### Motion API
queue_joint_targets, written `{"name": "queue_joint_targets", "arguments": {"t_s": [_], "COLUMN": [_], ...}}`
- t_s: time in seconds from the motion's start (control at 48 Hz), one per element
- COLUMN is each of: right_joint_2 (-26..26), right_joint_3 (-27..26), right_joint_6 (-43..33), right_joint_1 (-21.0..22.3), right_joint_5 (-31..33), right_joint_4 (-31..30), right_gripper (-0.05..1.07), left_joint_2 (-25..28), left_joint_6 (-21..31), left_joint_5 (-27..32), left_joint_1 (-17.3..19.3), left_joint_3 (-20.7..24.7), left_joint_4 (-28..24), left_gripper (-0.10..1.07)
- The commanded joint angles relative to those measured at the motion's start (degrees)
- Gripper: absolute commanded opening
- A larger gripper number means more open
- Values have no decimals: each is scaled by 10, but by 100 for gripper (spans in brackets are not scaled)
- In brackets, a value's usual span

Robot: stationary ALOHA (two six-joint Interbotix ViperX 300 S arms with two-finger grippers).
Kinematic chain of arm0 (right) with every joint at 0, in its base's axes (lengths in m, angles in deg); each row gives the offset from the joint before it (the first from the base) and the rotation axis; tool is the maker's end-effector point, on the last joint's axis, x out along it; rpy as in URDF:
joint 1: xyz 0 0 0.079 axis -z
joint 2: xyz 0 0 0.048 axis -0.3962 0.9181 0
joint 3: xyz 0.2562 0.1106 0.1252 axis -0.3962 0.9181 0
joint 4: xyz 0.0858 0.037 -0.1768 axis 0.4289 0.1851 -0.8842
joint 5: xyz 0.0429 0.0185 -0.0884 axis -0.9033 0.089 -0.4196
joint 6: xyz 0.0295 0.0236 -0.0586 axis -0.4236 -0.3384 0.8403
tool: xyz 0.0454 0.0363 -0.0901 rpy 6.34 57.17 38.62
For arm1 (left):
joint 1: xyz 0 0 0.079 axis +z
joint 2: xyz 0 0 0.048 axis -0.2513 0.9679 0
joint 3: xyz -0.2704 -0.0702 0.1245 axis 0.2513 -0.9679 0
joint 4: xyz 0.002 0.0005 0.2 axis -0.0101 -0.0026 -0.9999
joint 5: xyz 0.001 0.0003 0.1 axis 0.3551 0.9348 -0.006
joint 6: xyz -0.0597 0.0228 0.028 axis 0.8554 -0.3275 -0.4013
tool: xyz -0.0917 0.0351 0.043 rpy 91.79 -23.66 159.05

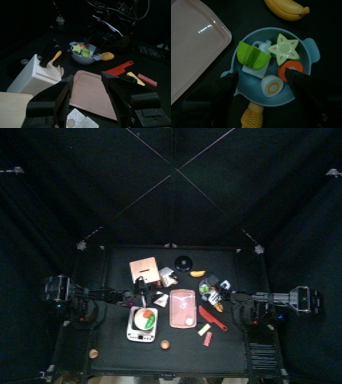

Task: Grab other half of egg

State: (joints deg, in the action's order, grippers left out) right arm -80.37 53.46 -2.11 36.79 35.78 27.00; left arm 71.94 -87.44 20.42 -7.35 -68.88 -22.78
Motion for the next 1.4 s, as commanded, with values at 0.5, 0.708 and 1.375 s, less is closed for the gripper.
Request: {"name": "queue_joint_targets", "arguments": {"t_s": [0.5, 0.708, 1.375], "right_joint_2": [98, 155, 277], "right_joint_3": [-86, -126, -178], "right_joint_6": [5, 9, 9], "right_joint_1": [-241, -267, -279], "right_joint_5": [-47, -47, -51], "right_joint_4": [30, 28, 27], "right_gripper": [101, 101, 98], "left_joint_2": [-2, -2, -4], "left_joint_6": [-1, 0, -2], "left_joint_5": [-4, -5, -5], "left_joint_1": [-4, -4, 1], "left_joint_3": [11, 11, 11], "left_joint_4": [6, 6, 6], "left_gripper": [85, 85, 85]}}
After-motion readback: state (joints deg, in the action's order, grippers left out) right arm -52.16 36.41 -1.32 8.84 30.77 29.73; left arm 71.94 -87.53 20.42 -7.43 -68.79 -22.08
